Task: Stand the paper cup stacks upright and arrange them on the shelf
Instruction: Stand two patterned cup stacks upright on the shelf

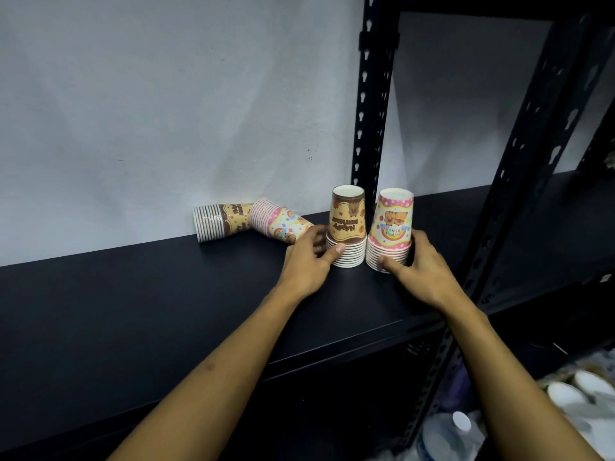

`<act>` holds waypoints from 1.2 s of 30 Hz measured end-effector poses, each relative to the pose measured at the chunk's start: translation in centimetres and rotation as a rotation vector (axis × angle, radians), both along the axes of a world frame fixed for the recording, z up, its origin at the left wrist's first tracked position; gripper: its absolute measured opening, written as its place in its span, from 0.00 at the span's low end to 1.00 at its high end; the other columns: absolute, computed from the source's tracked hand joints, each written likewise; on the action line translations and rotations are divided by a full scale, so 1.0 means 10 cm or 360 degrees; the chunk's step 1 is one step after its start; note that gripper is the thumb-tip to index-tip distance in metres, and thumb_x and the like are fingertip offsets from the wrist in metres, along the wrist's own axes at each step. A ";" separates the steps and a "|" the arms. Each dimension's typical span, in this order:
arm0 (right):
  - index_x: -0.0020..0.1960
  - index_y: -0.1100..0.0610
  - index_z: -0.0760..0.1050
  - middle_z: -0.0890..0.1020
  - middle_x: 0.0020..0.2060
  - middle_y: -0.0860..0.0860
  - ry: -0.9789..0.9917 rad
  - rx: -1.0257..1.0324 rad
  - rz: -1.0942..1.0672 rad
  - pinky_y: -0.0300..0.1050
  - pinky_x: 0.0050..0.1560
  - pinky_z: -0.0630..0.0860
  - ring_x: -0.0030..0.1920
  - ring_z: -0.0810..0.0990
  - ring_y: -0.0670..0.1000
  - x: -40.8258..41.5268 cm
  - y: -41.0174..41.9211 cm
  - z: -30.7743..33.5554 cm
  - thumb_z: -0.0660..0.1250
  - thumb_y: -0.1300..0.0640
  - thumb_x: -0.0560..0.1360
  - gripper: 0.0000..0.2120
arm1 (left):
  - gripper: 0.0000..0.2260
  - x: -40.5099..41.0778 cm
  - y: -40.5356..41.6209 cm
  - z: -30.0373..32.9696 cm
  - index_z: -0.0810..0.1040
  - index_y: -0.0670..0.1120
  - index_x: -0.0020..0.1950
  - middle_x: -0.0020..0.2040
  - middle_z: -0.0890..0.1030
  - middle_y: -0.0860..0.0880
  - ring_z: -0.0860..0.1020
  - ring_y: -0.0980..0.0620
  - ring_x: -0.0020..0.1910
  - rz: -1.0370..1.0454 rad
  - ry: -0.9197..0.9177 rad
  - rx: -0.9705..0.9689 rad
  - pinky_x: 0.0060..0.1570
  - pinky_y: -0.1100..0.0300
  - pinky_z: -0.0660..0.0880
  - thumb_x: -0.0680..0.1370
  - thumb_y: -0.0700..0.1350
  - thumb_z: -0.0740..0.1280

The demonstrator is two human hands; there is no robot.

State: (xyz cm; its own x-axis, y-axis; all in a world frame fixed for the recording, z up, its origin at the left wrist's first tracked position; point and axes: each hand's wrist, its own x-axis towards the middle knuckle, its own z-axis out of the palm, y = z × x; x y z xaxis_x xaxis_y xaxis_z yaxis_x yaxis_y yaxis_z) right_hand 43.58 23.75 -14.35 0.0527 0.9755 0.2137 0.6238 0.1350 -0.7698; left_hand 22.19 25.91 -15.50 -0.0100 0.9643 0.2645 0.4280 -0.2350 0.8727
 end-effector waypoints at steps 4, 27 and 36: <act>0.76 0.52 0.60 0.77 0.69 0.52 -0.0075 0.0004 -0.0002 0.55 0.71 0.68 0.69 0.74 0.58 -0.02 -0.02 -0.03 0.71 0.49 0.76 0.33 | 0.25 -0.01 -0.02 -0.01 0.71 0.46 0.74 0.68 0.79 0.48 0.78 0.55 0.63 -0.0004 0.0023 0.0009 0.58 0.66 0.71 0.79 0.49 0.72; 0.72 0.55 0.63 0.77 0.69 0.55 -0.0140 -0.0089 -0.0086 0.56 0.66 0.73 0.67 0.75 0.61 -0.10 -0.17 0.04 0.68 0.43 0.76 0.30 | 0.31 -0.02 -0.09 -0.06 0.60 0.54 0.76 0.74 0.74 0.51 0.73 0.50 0.71 -0.0037 0.0308 -0.0074 0.69 0.44 0.72 0.77 0.67 0.59; 0.71 0.64 0.65 0.67 0.75 0.62 -0.0715 -0.0102 -0.0374 0.55 0.76 0.57 0.77 0.63 0.59 -0.25 -0.40 -0.23 0.61 0.40 0.78 0.33 | 0.34 0.02 -0.67 0.00 0.47 0.49 0.82 0.78 0.64 0.44 0.69 0.41 0.73 0.0068 0.0858 -0.0061 0.68 0.44 0.70 0.82 0.55 0.61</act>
State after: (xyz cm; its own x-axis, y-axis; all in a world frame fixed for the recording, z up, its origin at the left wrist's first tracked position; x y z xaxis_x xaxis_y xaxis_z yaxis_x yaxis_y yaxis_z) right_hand 41.10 19.79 -16.62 0.1888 0.9603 0.2055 0.9030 -0.0874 -0.4207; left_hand 22.36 19.20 -15.50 0.0778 0.9751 0.2075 0.8259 -0.1797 0.5345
